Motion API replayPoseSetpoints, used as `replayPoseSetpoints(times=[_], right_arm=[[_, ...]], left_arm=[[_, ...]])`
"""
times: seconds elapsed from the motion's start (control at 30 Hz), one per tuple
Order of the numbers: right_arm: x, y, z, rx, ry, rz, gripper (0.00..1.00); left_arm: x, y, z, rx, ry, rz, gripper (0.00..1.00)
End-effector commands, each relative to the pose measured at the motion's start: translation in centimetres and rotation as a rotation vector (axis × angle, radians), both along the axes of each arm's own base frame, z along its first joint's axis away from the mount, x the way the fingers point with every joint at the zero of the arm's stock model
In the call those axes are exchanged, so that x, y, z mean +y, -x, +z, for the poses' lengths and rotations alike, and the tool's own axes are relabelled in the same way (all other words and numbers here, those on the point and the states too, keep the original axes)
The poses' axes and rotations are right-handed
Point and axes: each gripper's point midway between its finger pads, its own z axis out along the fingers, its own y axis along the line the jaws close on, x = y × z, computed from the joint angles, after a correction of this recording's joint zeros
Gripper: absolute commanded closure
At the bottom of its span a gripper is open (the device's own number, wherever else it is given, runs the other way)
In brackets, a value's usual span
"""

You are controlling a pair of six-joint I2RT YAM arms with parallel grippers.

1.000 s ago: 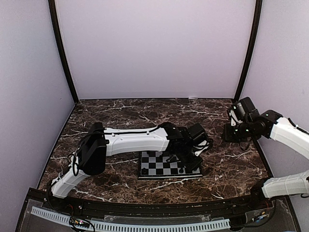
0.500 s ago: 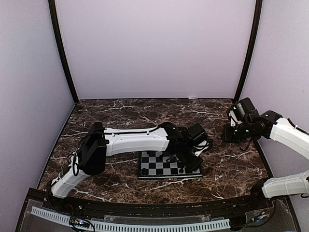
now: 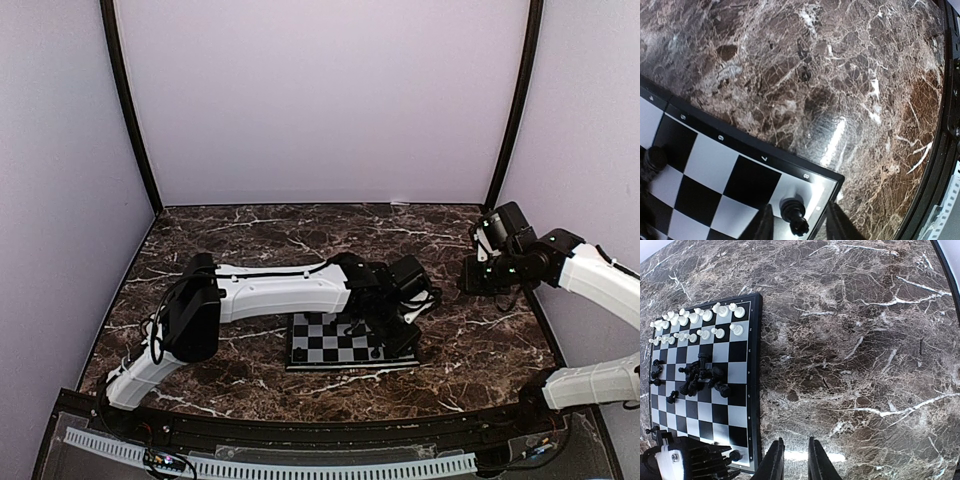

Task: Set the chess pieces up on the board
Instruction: Place the rook at a8, then pick up the pawn from the chessboard.

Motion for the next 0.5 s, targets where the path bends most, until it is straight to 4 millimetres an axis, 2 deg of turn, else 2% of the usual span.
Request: replayPoseSetpoints(times=[0.0, 0.13, 0.27, 0.37, 0.4, 0.43, 0.47], right_arm=[[0.3, -0.7, 0.7, -0.031, -0.025, -0.005, 0.81], [0.8, -1.2, 0.9, -0.039, -0.039, 0.003, 0.81], [1.5, -2.1, 1.5, -0.061, -0.063, 0.012, 0.81], [2.4, -2.8, 2.7, -0.098, -0.085, 0.049, 0.8], [2.6, -3.0, 3.0, -0.107, -0.087, 0.057, 0.8], [2.8, -3.2, 3.4, -0.116, -0.085, 0.068, 0.8], [3.0, -3.3, 3.4, -0.116, -0.083, 0.083, 0.79]], left_arm=[[-0.5, -1.2, 7.3, -0.104, 0.105, 0.001, 0.57], [1.3, -3.9, 11.9, -0.178, 0.143, 0.089, 0.52], [4.8, -6.7, 14.9, -0.228, 0.122, 0.216, 0.51], [7.7, -7.2, 15.3, -0.21, 0.075, 0.29, 0.51], [8.8, -7.5, 14.3, -0.205, 0.037, 0.31, 0.51], [9.7, -7.4, 14.8, -0.199, 0.033, 0.333, 0.51], [10.8, -7.4, 13.6, -0.188, -0.006, 0.351, 0.51]])
